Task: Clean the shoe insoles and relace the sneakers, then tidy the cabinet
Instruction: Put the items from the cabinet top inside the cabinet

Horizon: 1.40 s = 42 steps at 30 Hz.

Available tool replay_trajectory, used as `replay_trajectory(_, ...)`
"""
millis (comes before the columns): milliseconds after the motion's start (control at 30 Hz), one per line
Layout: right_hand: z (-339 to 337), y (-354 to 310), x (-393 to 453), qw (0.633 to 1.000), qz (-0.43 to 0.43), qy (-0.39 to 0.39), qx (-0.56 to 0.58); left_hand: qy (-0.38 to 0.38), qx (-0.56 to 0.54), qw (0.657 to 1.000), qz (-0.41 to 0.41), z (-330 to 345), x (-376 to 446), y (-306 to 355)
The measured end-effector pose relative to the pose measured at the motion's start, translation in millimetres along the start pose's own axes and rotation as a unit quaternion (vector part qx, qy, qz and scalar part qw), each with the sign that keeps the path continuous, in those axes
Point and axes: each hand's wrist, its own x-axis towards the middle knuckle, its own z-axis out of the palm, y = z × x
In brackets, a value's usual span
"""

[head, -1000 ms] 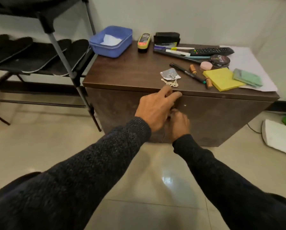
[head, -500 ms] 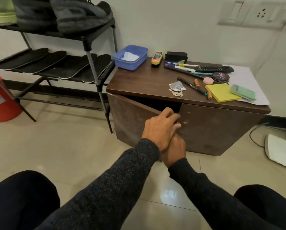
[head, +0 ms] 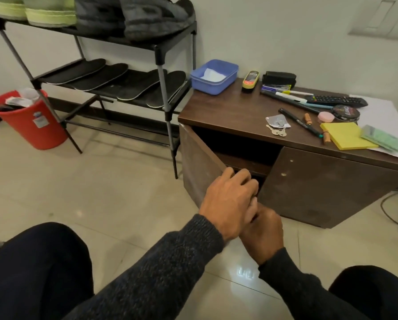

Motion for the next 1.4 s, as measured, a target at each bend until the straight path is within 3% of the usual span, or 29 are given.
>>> replay_trajectory(233,40.0,-25.4,-17.3,0.969,-0.213,-0.097,0.08,0.018,-0.04,0.982,-0.186,-36.3,-58.6,-22.7)
replay_trajectory(433,86.2,-63.7,-20.7,0.953,-0.222,-0.161,0.125,0.046,-0.031,0.943,-0.328,-67.5,-87.4,-52.1)
replay_trajectory(633,128.9,-115.5,-15.7,0.923,-0.256,-0.24,0.156,0.078,-0.007,0.915,-0.396,-93.3,-102.6,-92.5)
replay_trajectory(733,138.9,-127.8,-3.6,0.929,-0.249,-0.242,0.129,0.081,-0.001,0.907,-0.413,-94.9,-99.8,-106.1)
replay_trajectory(900,117.4,-120.5,13.1,0.902,-0.329,-0.276,0.043,0.08,0.076,0.917,-0.384,-82.3,-91.8,-95.0)
replay_trajectory(1000,94.8,-99.9,37.5,0.897,-0.351,-0.264,-0.041,0.091,0.116,0.937,-0.317,-72.5,-71.2,-86.1)
replay_trajectory(1167,44.3,-42.8,109.1,0.919,-0.232,-0.179,-0.263,0.041,0.053,0.977,-0.204,-31.4,-12.8,-70.9)
replay_trajectory(1267,-3.4,-6.1,151.5,0.883,-0.151,-0.166,-0.412,-0.032,0.018,0.991,-0.129,7.1,30.0,-59.4)
replay_trajectory(1333,-29.1,12.5,168.4,0.867,-0.114,-0.169,-0.455,-0.086,-0.008,0.991,-0.101,32.7,57.6,-48.1)
replay_trajectory(1400,-37.3,18.7,172.5,0.856,-0.13,-0.182,-0.466,-0.128,-0.019,0.987,-0.096,53.4,78.4,-36.8)
